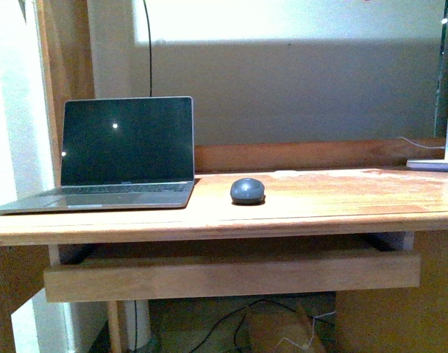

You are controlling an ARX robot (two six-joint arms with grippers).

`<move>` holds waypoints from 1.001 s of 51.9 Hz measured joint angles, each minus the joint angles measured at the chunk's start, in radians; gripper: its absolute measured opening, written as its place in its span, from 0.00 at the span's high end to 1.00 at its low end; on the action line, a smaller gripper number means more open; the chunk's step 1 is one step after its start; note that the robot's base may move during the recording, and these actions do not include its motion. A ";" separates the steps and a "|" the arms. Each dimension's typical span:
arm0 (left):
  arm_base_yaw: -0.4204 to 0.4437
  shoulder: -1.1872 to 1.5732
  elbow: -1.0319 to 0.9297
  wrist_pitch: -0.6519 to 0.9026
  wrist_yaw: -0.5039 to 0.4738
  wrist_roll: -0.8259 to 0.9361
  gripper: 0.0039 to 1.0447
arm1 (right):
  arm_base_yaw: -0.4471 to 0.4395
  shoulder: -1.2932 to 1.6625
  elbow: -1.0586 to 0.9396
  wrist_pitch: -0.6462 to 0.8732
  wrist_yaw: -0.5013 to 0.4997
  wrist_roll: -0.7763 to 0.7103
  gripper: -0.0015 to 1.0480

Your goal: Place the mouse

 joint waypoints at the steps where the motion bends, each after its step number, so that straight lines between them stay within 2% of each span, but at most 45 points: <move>1: 0.000 0.000 0.000 0.000 0.000 0.000 0.07 | -0.004 -0.032 -0.009 -0.014 -0.005 0.005 0.07; 12: 0.000 0.000 0.000 0.000 0.000 0.000 0.07 | -0.123 -0.244 -0.092 -0.153 -0.101 0.058 0.07; 14: 0.000 0.000 0.000 0.000 0.000 0.000 0.07 | -0.145 -0.276 -0.106 -0.174 -0.111 0.061 0.07; 15: 0.000 0.000 0.000 0.000 0.000 0.000 0.07 | -0.148 -0.298 -0.121 -0.167 -0.084 0.054 0.08; 16: 0.000 0.000 0.000 0.000 0.000 0.000 0.07 | -0.144 -0.317 -0.139 -0.143 -0.019 0.023 0.11; 20: 0.000 0.000 0.000 0.000 0.001 0.000 0.07 | -0.146 -0.364 -0.175 -0.087 0.129 -0.082 0.22; 24: 0.000 0.000 0.000 0.000 0.002 0.000 0.07 | -0.174 -0.383 -0.187 -0.083 0.142 -0.142 0.32; 35: 0.000 0.000 0.000 0.000 0.002 0.000 0.07 | -0.265 -0.417 -0.209 -0.088 0.055 -0.214 0.63; 36: 0.000 0.000 0.000 0.000 0.002 0.000 0.07 | -0.302 -0.426 -0.211 -0.093 -0.006 -0.218 0.68; 39: 0.000 0.000 0.000 0.000 0.002 0.000 0.07 | -0.391 -0.436 -0.221 -0.095 -0.077 -0.226 0.80; 43: 0.000 0.000 0.000 0.000 0.002 0.000 0.07 | -0.418 -0.443 -0.229 -0.095 -0.084 -0.230 0.96; 52: 0.000 0.000 0.000 0.000 0.002 0.000 0.07 | -0.422 -0.480 -0.260 -0.094 -0.089 -0.233 0.97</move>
